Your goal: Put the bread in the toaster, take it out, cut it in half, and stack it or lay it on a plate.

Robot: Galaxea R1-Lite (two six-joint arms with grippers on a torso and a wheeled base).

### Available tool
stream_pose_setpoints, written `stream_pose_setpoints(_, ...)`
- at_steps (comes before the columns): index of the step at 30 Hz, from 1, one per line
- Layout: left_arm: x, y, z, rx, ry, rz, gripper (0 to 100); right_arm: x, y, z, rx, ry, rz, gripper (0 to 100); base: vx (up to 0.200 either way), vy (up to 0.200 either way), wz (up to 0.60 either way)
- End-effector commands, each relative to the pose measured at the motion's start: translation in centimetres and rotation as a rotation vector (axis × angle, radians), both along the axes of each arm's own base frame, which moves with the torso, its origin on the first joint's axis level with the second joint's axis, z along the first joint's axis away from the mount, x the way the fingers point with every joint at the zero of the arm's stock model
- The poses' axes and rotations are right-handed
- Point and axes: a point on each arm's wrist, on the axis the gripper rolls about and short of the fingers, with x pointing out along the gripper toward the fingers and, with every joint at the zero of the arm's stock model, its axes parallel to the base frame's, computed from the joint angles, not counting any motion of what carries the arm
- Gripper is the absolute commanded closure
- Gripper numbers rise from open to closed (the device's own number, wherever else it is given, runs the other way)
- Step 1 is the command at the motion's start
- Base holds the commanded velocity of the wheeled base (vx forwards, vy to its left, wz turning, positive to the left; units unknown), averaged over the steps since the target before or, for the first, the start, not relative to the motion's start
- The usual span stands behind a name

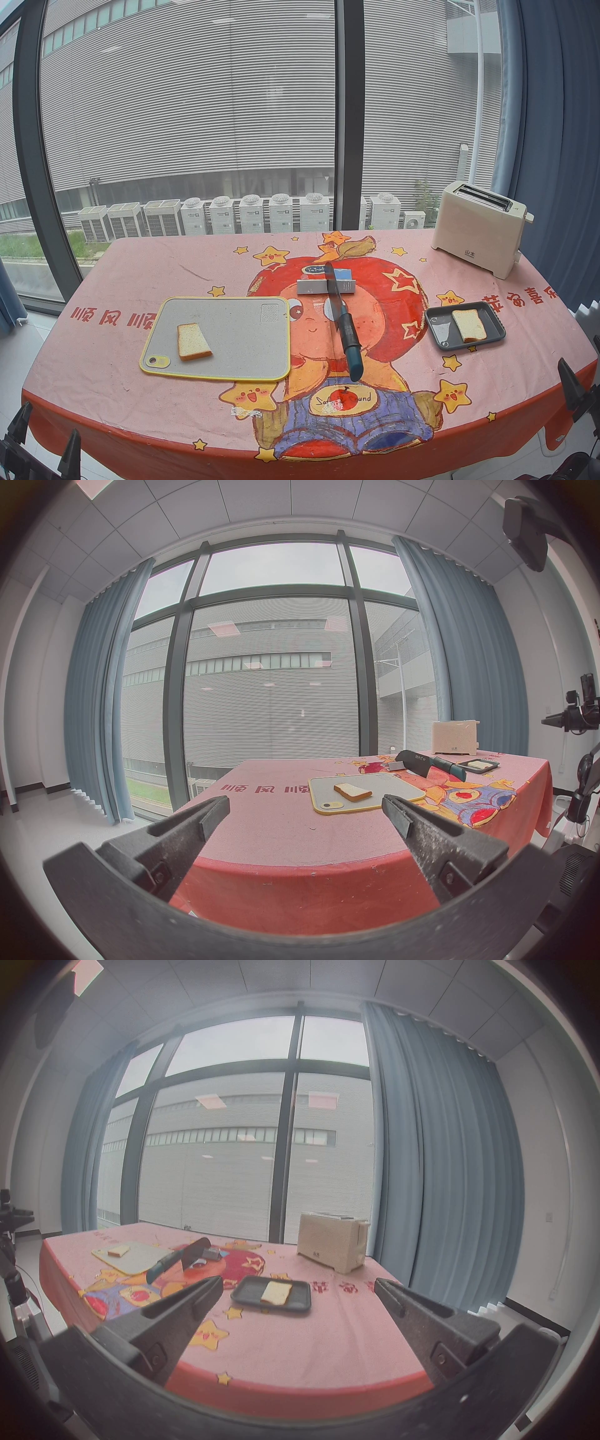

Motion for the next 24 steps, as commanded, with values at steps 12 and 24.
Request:
stream_pose_setpoints(12, 0.1, 0.0, -0.5, 0.000, 0.009, 0.000, 0, -2.8, -0.7, -0.1, 0.028, -0.083, -0.091, 0, 0.000, 0.000, 0.00)
stream_pose_setpoints(24, 0.1, 0.0, -0.5, 0.000, 0.011, 0.000, 0, -3.5, -0.8, -2.1, 0.032, -0.099, -0.109, 0, 0.000, 0.000, 0.00)
